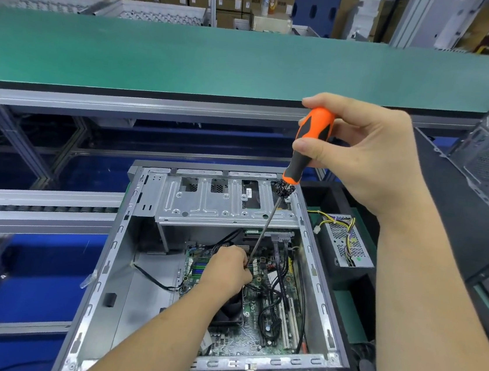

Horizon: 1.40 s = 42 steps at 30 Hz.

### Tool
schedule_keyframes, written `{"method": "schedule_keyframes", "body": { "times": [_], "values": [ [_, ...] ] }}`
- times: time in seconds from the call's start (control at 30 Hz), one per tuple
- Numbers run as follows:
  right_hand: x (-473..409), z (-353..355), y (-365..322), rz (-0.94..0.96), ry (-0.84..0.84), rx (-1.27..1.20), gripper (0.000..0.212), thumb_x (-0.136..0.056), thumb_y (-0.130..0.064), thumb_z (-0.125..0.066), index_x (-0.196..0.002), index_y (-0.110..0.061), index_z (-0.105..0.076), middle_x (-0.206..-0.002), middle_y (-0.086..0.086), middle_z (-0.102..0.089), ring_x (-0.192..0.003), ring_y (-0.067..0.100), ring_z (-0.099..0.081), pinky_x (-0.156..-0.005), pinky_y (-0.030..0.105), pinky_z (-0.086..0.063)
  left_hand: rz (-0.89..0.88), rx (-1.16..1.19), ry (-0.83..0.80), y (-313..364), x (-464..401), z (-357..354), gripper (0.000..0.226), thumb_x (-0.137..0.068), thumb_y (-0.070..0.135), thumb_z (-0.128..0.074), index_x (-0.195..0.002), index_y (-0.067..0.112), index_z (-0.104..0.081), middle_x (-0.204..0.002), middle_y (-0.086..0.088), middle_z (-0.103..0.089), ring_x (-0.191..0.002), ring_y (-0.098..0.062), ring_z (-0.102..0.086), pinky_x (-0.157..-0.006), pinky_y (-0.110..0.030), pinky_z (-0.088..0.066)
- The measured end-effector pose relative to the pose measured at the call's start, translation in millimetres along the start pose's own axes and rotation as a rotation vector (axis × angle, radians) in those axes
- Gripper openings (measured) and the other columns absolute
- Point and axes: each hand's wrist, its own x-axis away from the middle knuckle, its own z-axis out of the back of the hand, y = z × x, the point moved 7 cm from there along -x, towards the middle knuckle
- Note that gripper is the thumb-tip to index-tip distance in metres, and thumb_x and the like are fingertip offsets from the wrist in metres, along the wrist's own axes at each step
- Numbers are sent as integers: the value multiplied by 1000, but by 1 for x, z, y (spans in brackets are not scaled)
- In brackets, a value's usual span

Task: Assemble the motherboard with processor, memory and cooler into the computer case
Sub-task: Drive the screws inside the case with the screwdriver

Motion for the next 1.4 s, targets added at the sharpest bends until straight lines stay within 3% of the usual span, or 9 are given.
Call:
{"method": "schedule_keyframes", "body": {
  "times": [0.1,0.3,0.5,0.7,0.87,1.03,1.1,1.27,1.4],
  "values": [
    [-1,-2,-2,-1,-34,-32,40,-79,-5,-81,-114,-21,-68,-99,16,-71,-88,35,-68,-82,46,-61,0,-9,1,1,0,0,28,-74,3,-58,-60,12,-36,-67,-7,-39,-60,-23,-30,-54,-29,-28],
    [-3,-6,-1,-30,-111,-84,44,-80,-4,-76,-118,-23,-66,-101,5,-73,-98,23,-73,-85,36,-61,-3,-50,-9,2,0,0,24,-77,4,-58,-61,11,-41,-67,-7,-46,-59,-24,-38,-54,-30,-37],
    [-5,-6,0,-4,2,98,41,-71,-23,-90,-105,-32,-70,-82,1,-67,-74,33,-63,-70,46,-60,-32,-155,-25,7,0,-1,8,-83,8,-59,-76,4,-61,-82,-14,-67,-67,-28,-60,-64,-37,-55],
    [-5,-10,0,4,-59,28,41,-75,-13,-86,-110,-28,-70,-92,9,-72,-84,35,-69,-79,46,-61,-62,-223,-22,10,-1,-2,12,-86,9,-58,-74,7,-55,-82,-14,-65,-73,-29,-60,-68,-41,-56],
    [0,-6,5,2,-48,58,39,-76,-13,-86,-110,-25,-70,-90,-2,-70,-85,31,-70,-78,44,-61,-107,-274,-3,18,-4,-6,15,-88,16,-63,-78,13,-53,-87,-1,-52,-89,-26,-59,-65,-35,-46],
    [5,5,14,-3,-29,83,39,-78,-14,-85,-112,-23,-70,-90,-16,-66,-84,28,-69,-77,42,-62,-118,-254,-51,25,-11,-12,24,-87,16,-67,-70,17,-50,-91,0,-58,-91,-25,-58,-67,-36,-48],
    [5,9,17,-4,-26,98,38,-78,-15,-85,-113,-22,-70,-90,-18,-65,-84,25,-69,-77,41,-62,-119,-239,-84,30,-14,-16,15,-84,13,-68,-75,13,-57,-92,-3,-60,-89,-25,-59,-70,-38,-52],
    [7,13,27,-12,-22,102,38,-79,-14,-85,-113,-22,-70,-90,-10,-66,-87,27,-69,-77,39,-62,-129,-270,-127,40,-17,-25,33,-80,6,-67,-61,15,-41,-72,-4,-46,-71,-27,-51,-62,-34,-42],
    [7,12,33,-33,-24,71,38,-79,-14,-84,-113,-23,-70,-91,-13,-66,-86,27,-69,-77,40,-62,-136,-307,-180,40,-22,-26,23,-82,10,-67,-64,12,-54,-73,-6,-60,-68,-29,-61,-59,-34,-49]
  ]
}}
